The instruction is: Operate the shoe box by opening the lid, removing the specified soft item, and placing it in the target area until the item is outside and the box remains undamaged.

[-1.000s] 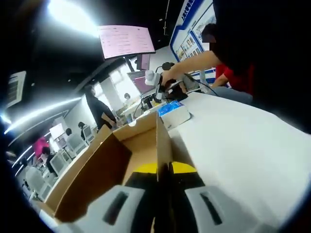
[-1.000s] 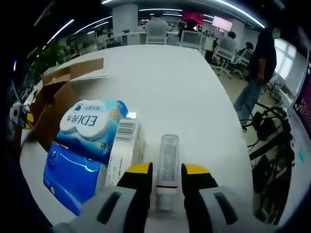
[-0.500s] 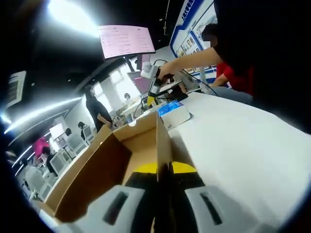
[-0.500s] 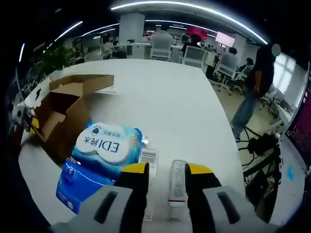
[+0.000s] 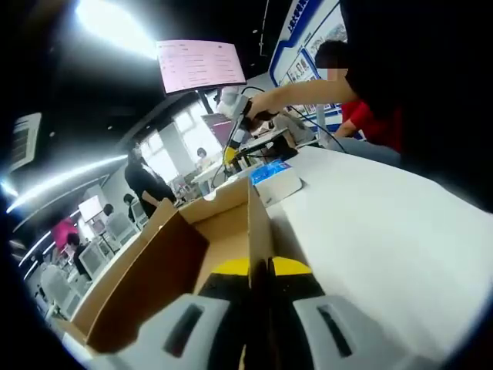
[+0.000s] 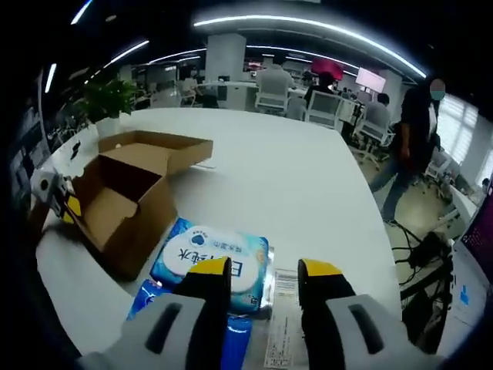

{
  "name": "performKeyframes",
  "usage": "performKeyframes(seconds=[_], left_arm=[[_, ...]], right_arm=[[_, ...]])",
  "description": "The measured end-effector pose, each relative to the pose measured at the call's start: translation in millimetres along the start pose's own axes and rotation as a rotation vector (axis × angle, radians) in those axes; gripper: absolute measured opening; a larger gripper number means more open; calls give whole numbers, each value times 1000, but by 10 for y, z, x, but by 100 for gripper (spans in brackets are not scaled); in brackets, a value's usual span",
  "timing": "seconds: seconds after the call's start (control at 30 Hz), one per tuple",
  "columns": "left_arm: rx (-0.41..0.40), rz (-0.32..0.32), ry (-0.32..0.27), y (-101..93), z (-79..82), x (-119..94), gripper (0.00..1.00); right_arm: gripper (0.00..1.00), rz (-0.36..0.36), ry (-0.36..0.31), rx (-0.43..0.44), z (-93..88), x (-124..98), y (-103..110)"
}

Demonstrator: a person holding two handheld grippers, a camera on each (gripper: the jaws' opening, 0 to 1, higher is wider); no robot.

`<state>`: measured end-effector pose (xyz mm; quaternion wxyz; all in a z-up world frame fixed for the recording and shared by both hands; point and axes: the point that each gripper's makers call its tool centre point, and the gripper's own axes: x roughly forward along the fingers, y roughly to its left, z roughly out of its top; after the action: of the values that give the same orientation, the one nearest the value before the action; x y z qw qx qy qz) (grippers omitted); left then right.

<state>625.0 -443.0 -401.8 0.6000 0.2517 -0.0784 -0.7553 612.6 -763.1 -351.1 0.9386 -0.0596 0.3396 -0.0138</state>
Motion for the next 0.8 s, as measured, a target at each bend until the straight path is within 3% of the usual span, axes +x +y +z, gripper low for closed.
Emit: performKeyframes(seconds=[0.3, 0.37, 0.8], left_arm=[[0, 0, -1, -1, 3, -1, 7], [0, 0, -1, -1, 3, -1, 7], [0, 0, -1, -1, 4, 5, 7]], right_arm=[[42, 33, -26, -9, 159, 95, 211], [42, 49, -34, 32, 200, 120, 269], [55, 125, -121, 82, 561, 365, 632]])
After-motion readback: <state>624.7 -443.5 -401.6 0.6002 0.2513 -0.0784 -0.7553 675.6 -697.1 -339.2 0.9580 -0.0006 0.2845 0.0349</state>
